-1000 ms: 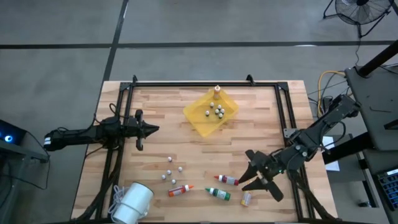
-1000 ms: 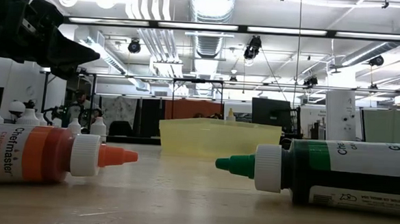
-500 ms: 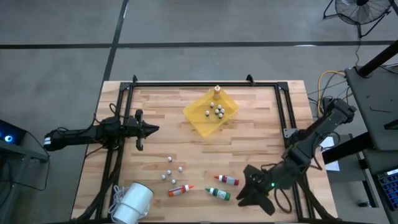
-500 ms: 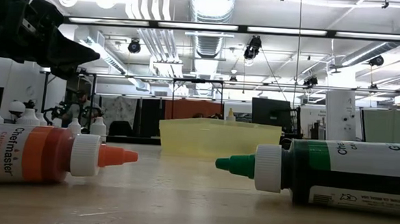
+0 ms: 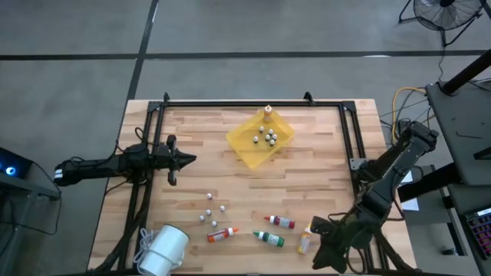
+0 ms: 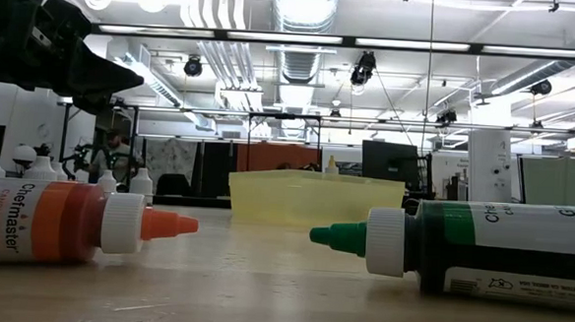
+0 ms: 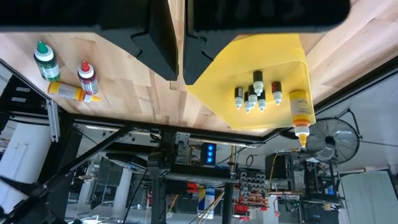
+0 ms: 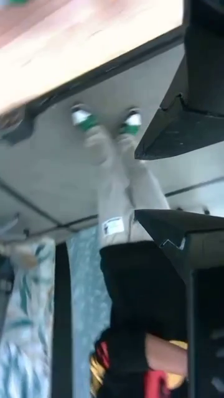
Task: Pick & Place food coloring
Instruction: Put the large yellow food coloring bottle into the yellow bin
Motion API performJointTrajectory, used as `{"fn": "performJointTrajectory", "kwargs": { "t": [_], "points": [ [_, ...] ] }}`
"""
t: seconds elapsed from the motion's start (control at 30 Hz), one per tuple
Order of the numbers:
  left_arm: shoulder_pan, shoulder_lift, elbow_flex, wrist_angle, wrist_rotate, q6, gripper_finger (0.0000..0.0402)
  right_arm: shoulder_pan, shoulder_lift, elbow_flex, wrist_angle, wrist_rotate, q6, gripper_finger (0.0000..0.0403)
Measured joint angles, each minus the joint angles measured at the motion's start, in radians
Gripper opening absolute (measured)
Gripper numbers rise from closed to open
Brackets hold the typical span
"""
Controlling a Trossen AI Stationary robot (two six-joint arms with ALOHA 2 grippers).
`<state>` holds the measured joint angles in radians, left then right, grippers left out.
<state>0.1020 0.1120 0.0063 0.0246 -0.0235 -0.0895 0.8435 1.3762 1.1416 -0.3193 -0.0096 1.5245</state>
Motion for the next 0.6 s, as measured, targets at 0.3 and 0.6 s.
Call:
{"fn": "performJointTrajectory", "kwargs": {
  "t": [0.3, 0.6],
  "points": [
    [0.001, 0.000, 0.000, 0.000, 0.000, 0.000, 0.0000, 0.016, 0.000, 0.000, -0.145, -0.002, 0.252, 0.0129],
    [0.001, 0.000, 0.000, 0.000, 0.000, 0.000, 0.0000, 0.016, 0.000, -0.001, -0.319, 0.039, 0.539, 0.0123]
  ]
}}
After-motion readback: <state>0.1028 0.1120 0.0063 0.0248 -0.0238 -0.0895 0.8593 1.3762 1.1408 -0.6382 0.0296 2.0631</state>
